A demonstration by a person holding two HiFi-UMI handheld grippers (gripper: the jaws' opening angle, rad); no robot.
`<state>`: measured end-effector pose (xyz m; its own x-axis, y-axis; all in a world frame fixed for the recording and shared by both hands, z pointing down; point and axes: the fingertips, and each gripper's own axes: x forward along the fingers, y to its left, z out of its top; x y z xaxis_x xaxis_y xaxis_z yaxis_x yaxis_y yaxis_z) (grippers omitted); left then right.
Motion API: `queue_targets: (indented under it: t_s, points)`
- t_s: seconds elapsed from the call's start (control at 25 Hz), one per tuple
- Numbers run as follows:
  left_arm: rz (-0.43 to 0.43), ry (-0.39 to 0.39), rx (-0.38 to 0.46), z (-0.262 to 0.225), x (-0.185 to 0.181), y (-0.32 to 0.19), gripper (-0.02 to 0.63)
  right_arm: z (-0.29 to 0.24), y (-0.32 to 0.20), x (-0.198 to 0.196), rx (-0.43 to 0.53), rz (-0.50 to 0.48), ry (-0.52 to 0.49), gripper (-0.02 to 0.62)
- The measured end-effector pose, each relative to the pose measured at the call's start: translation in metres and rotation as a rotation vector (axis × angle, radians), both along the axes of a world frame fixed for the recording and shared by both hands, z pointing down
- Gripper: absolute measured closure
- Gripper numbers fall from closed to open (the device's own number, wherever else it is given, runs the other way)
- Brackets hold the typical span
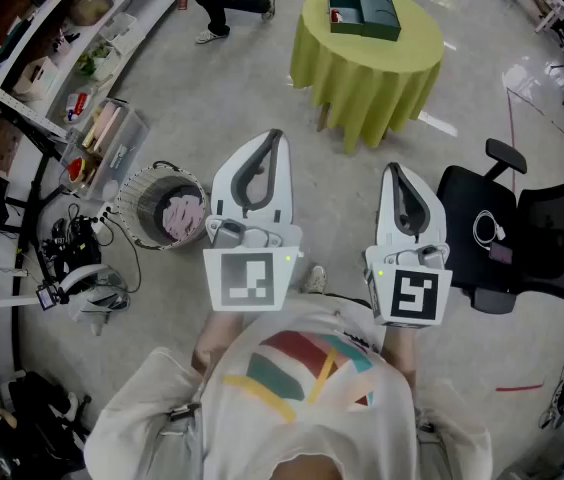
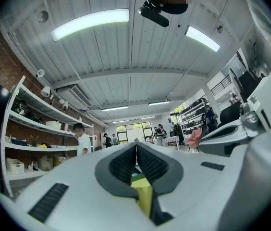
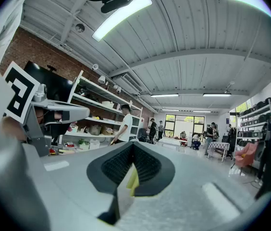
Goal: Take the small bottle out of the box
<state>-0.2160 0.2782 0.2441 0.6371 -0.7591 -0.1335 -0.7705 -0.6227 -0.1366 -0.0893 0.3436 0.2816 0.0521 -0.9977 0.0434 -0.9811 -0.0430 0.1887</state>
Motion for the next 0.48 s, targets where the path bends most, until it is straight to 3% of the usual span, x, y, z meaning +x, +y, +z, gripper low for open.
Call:
queue_targets:
  t_s: [0.24, 0.48]
  points:
    - [-0.022, -0.019, -0.004, 0.006, 0.004, -0.005, 0.591, 0.002, -0.006, 0.006, 0.006, -0.008, 0.014, 0.592]
    - [-0.052, -0.021, -0.026, 0.009, 0.001, -0.015, 0.591, 0.009, -0.013, -0.002, 0.008, -0.104, -0.022, 0.592]
